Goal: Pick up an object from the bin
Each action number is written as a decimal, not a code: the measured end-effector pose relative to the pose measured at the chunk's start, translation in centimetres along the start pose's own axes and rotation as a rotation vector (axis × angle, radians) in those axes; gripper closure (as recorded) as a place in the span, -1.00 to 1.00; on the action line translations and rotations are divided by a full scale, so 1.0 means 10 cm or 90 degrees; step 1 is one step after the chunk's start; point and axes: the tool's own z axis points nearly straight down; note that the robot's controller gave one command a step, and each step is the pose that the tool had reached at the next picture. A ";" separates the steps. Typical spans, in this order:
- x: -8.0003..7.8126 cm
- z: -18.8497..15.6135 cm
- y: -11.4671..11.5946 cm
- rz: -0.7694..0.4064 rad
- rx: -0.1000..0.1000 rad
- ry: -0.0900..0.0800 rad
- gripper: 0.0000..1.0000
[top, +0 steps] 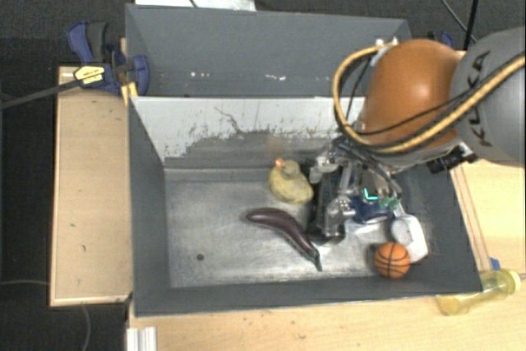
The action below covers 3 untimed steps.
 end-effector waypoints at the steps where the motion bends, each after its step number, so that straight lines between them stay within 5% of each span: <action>1: -0.01 0.48 0.06 -0.021 0.000 -0.005 -1.00; 2: -0.12 1.25 0.10 0.045 -0.001 -0.003 1.00; 3: -0.12 1.25 0.10 0.045 -0.001 -0.003 1.00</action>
Offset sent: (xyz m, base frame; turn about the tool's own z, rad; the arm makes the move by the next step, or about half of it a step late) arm 0.0090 0.0090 -0.1288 0.0696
